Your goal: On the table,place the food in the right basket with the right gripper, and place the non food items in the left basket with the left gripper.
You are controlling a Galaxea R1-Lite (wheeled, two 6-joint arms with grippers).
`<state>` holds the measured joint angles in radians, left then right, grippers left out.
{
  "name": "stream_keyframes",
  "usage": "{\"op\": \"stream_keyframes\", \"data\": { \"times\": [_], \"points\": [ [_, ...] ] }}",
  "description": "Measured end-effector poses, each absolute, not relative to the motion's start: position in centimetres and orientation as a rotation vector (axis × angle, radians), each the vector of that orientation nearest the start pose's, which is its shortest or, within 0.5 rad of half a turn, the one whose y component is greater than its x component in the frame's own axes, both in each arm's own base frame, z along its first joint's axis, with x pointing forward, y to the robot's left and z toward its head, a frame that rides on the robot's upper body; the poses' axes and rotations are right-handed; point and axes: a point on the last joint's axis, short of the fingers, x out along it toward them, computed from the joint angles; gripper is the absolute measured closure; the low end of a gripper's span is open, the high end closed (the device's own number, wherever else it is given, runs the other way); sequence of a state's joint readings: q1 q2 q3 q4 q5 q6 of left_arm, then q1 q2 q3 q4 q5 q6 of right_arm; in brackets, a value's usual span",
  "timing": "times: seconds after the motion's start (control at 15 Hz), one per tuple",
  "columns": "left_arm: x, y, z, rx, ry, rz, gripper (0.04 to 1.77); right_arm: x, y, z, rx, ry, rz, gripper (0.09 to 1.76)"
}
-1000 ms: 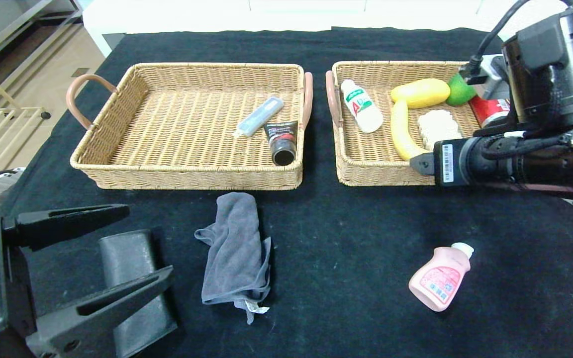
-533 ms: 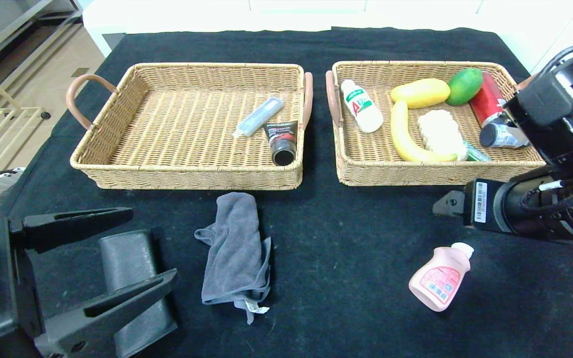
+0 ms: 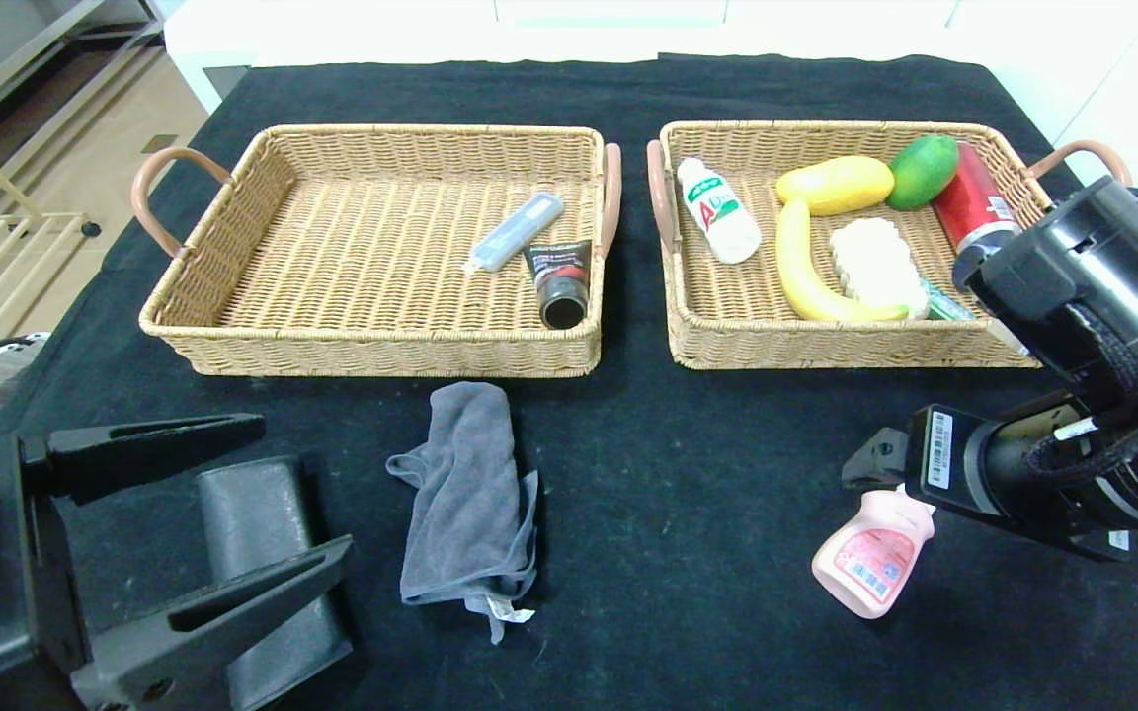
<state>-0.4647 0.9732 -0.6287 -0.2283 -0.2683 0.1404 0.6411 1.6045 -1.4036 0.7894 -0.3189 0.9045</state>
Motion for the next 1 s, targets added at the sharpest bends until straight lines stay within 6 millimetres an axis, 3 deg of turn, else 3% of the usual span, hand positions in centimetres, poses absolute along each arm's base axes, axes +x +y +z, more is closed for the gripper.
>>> {"op": "stream_keyframes", "data": {
  "times": [1.0],
  "points": [
    [10.6,-6.0,24.8,0.146,0.068,-0.739,0.09,22.7,15.4,22.7,0.442,1.045,-0.172,0.15]
  ]
}}
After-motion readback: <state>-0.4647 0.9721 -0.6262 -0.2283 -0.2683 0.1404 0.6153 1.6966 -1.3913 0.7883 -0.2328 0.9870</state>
